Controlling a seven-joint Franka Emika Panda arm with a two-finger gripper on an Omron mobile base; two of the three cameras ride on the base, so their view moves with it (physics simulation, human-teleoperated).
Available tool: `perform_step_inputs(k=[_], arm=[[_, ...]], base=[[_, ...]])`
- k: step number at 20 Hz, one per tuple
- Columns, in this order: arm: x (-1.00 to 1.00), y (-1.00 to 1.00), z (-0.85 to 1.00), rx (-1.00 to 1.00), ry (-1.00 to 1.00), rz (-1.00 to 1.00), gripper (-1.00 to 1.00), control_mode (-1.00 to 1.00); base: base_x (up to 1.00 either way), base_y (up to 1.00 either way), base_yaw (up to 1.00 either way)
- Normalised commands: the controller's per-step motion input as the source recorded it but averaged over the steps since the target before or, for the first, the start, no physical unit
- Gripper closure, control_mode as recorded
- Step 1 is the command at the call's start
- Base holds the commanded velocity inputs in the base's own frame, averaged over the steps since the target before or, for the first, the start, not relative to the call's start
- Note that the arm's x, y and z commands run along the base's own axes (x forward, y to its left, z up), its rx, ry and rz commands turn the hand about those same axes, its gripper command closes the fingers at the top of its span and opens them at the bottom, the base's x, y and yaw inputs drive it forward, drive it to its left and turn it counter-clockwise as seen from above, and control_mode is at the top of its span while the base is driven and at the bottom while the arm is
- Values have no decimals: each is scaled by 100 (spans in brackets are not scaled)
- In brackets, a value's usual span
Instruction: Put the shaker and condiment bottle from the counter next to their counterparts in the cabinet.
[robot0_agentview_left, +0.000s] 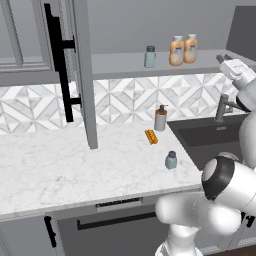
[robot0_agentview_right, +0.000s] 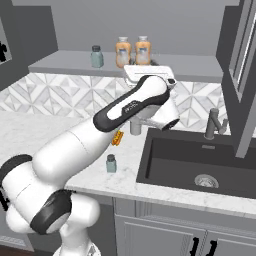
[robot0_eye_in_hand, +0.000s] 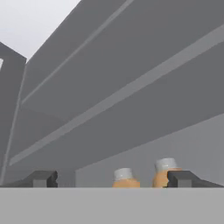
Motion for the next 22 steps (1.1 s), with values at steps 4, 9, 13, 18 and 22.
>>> perform_step_inputs(k=[4,9,13,18,22], arm=[[-100,42,-95,0,0,1,-100,-100],[-91,45,-100,-1,-1,1,-100,-100],[-8,27,-100,-19,-5,24,-100,-100],[17,13,-94,-8,0,29,-100,-100],[28,-20,-52,0,0,37,-100,-100]], base=[[0,0,0],[0,0,0],[0,0,0],[0,0,0],[0,0,0]])
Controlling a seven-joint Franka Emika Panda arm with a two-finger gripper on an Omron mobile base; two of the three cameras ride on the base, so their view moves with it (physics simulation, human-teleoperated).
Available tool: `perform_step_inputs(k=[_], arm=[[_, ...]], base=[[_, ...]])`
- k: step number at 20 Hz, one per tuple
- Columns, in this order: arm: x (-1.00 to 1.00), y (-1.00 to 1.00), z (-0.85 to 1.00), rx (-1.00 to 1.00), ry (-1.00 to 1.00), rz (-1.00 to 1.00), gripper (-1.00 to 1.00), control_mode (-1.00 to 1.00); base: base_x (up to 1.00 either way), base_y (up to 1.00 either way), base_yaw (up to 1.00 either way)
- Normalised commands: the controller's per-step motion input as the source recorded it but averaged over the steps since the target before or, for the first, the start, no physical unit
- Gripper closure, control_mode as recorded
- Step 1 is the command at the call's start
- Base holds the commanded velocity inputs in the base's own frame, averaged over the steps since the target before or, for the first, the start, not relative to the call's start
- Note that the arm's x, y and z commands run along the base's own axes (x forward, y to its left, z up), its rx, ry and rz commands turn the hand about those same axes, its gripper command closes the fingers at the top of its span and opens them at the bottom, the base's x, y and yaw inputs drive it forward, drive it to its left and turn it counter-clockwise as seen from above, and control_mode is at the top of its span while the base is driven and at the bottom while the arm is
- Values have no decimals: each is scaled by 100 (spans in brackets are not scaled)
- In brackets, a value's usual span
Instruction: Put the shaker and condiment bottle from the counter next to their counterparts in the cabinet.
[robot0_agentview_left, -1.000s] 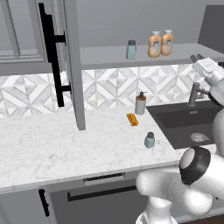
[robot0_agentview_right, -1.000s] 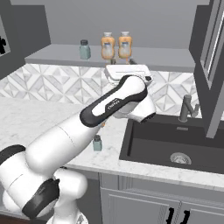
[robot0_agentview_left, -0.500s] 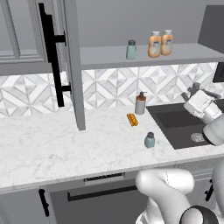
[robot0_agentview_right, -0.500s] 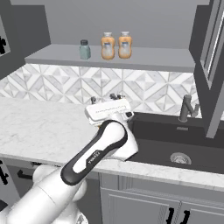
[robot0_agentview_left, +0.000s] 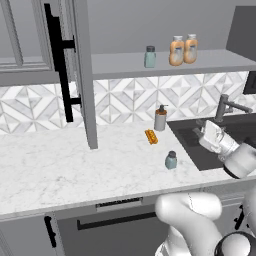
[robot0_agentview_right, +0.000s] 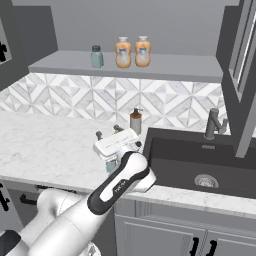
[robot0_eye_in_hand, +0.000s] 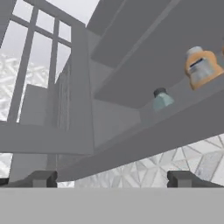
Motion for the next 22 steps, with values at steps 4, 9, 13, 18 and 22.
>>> perform_step_inputs(k=[4,9,13,18,22], arm=[[24,-4,-30,0,0,47,-100,-100],[18,-29,-16,-1,0,51,-100,-100],[-7,-10,-9,-15,-4,28,-100,-100],[0,0,-26,-17,-29,23,-100,-100],[-10,0,-34,-33,-30,15,-100,-100]], base=[[0,0,0],[0,0,0],[0,0,0],[0,0,0],[0,0,0]])
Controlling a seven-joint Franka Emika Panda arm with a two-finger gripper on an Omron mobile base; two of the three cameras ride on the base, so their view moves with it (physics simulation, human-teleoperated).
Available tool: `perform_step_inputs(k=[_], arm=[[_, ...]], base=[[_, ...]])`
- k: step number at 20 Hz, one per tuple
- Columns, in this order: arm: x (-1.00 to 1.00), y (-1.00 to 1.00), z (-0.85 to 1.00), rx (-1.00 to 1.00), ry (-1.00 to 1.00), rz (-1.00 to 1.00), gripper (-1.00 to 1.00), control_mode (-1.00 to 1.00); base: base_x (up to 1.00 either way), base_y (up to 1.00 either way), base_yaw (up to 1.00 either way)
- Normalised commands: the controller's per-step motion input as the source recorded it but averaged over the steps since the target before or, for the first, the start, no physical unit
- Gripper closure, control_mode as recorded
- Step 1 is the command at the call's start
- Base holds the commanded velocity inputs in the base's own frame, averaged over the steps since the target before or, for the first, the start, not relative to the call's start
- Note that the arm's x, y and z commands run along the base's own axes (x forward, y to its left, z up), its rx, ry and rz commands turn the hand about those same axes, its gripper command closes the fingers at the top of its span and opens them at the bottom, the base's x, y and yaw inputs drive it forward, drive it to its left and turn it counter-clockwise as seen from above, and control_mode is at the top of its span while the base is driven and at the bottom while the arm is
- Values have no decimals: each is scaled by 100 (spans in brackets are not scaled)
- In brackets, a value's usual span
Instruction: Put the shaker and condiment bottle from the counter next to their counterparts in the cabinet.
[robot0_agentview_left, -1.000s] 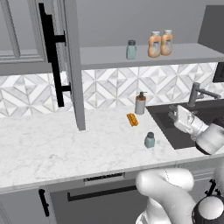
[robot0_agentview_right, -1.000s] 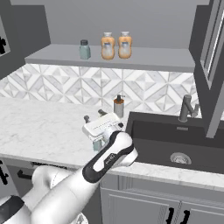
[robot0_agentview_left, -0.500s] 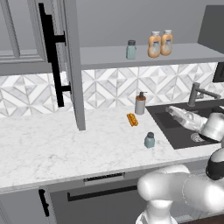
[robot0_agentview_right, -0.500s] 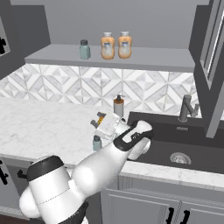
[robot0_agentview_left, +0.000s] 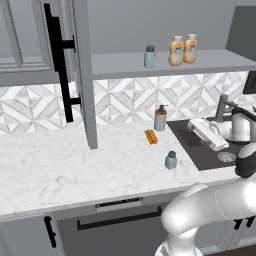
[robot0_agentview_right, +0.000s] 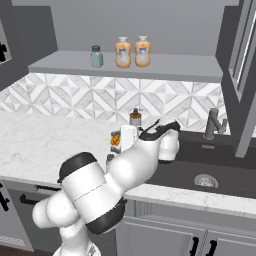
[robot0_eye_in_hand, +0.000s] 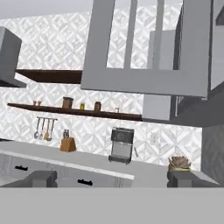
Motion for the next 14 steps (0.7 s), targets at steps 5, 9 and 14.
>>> perform_step_inputs(k=[5,9,14], arm=[[-11,0,-5,-19,-8,7,-100,-100],[0,24,15,-13,0,0,-100,-100],[-15,26,8,-14,1,-5,-100,-100]], base=[[0,0,0],[0,0,0],[0,0,0]])
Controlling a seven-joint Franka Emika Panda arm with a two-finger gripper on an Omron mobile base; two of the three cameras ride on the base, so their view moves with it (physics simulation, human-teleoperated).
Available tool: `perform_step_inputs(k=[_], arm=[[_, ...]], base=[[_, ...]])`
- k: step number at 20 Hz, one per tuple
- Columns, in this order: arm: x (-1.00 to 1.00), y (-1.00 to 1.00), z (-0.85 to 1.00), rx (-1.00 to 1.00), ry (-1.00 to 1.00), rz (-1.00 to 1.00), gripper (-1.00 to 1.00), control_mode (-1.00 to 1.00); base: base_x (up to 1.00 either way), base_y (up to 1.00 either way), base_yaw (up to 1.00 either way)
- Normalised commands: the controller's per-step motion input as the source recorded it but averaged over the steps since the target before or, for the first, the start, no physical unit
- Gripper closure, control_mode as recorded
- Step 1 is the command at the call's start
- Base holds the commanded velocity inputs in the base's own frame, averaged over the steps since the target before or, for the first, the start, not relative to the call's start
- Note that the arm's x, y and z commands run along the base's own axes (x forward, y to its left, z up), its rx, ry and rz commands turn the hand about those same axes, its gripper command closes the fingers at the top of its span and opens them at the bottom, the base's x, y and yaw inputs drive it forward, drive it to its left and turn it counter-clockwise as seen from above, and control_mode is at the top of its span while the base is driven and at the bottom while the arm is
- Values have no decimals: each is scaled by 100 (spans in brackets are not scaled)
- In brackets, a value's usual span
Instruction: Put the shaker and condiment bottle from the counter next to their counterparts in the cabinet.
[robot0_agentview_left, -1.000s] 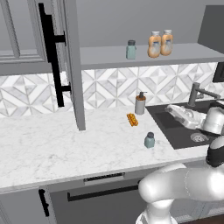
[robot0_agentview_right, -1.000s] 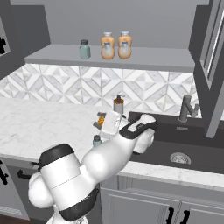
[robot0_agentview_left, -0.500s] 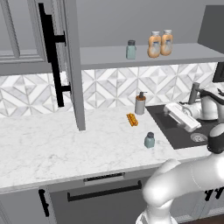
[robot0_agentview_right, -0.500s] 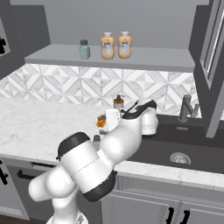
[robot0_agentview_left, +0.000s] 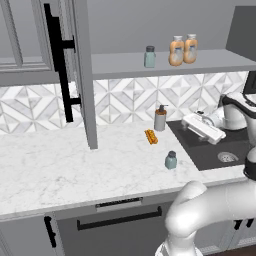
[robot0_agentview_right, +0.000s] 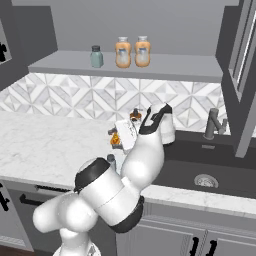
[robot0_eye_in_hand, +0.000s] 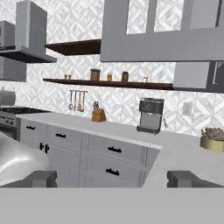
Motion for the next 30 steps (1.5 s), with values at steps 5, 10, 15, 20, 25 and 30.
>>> perform_step_inputs(k=[5,10,15,20,25,30], arm=[[-33,8,-7,-11,0,-17,-100,-100],[-6,0,-34,-12,0,-15,-100,-100],[-1,0,-33,-13,0,-11,-100,-100],[5,-6,-33,-7,0,6,-100,-100],[17,-10,-19,-1,-1,15,-100,-100],[30,-15,-5,0,0,11,-100,-100]], base=[[0,0,0],[0,0,0],[0,0,0],[0,0,0],[0,0,0],[0,0,0]])
